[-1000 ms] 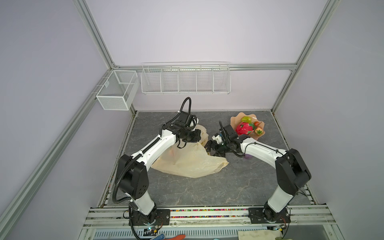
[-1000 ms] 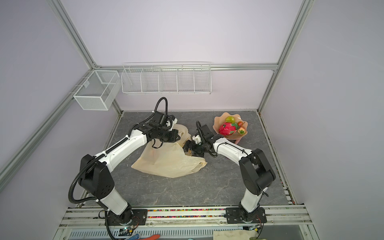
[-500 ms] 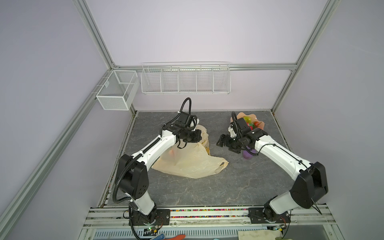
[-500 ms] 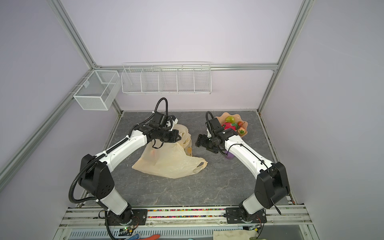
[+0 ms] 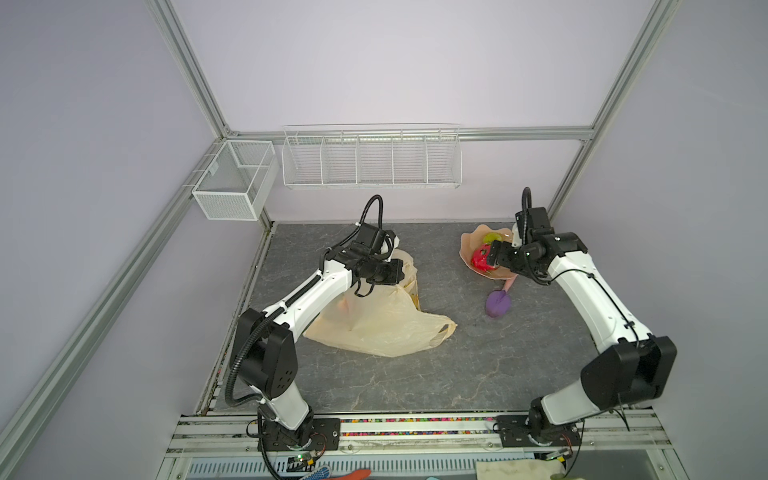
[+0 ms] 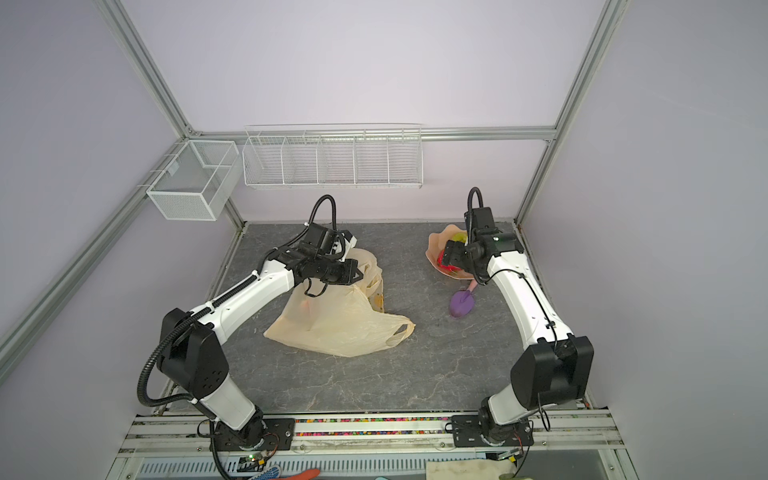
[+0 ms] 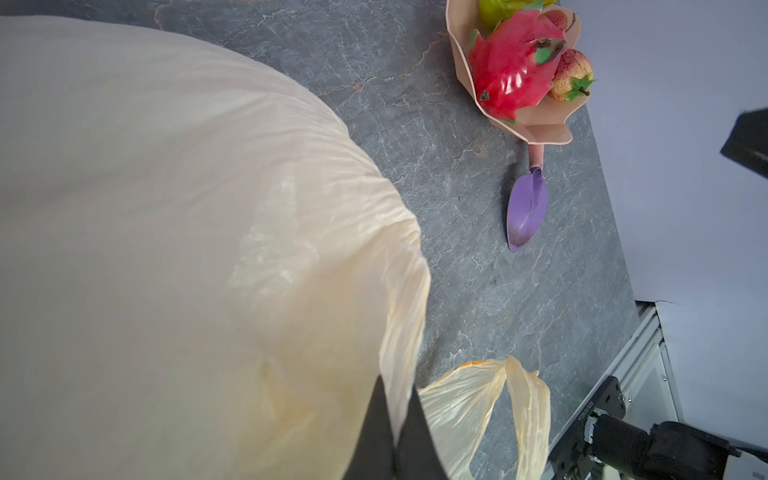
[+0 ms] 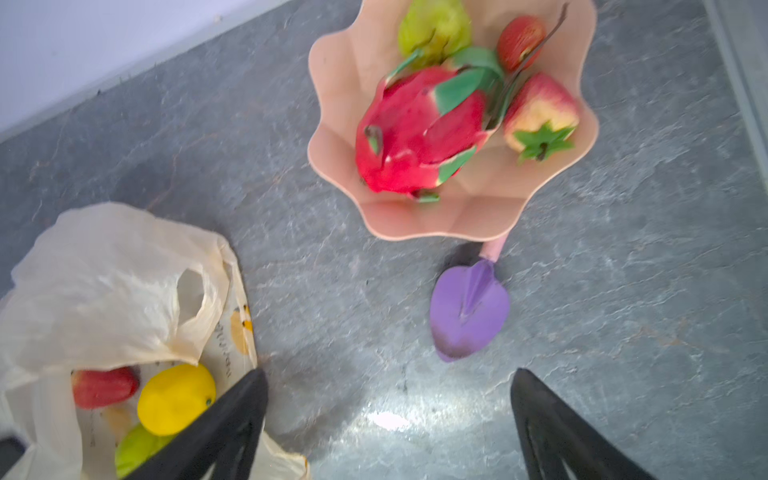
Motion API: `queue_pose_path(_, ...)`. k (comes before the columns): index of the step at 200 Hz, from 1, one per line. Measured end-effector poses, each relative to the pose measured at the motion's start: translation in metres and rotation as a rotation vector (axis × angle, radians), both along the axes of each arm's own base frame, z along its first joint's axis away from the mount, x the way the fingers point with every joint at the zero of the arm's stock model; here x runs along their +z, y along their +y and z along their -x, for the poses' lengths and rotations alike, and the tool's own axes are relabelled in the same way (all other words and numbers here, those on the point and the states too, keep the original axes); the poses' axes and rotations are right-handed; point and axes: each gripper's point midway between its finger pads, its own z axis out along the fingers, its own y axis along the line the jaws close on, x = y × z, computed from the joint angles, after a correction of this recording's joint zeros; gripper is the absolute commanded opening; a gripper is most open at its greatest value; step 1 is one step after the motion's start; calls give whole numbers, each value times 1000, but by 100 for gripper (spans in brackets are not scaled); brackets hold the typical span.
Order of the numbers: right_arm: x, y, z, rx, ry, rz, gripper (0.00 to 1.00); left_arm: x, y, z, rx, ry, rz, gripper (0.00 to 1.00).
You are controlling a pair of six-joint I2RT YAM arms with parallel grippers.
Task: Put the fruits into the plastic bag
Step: 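Move the right gripper back over the bowl above the green pear, then lower and close the right gripper on the green pear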
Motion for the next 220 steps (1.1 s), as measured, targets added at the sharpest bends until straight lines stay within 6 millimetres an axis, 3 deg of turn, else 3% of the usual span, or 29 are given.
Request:
queue_pose_path(21, -9, -22, -24, -20, 14, 36, 94, 0, 0, 0, -5, -2, 0, 0)
queue_pose_path(59, -46, -48, -76, -38, 62, 49, 84, -1, 0, 1, -6, 1, -4, 0)
queue_pose_path(118, -83, -56, -144, -37, 53, -1, 79, -4, 3, 4, -4, 18, -19, 0)
queue_pose_path(153, -97, -54, -168, -37, 44, -18, 76, -6, 5, 6, -2, 28, -27, 0)
queue_pose_path(220, -112, -63, -193, -74, 34, -32, 69, -7, 6, 6, 1, 32, -35, 0)
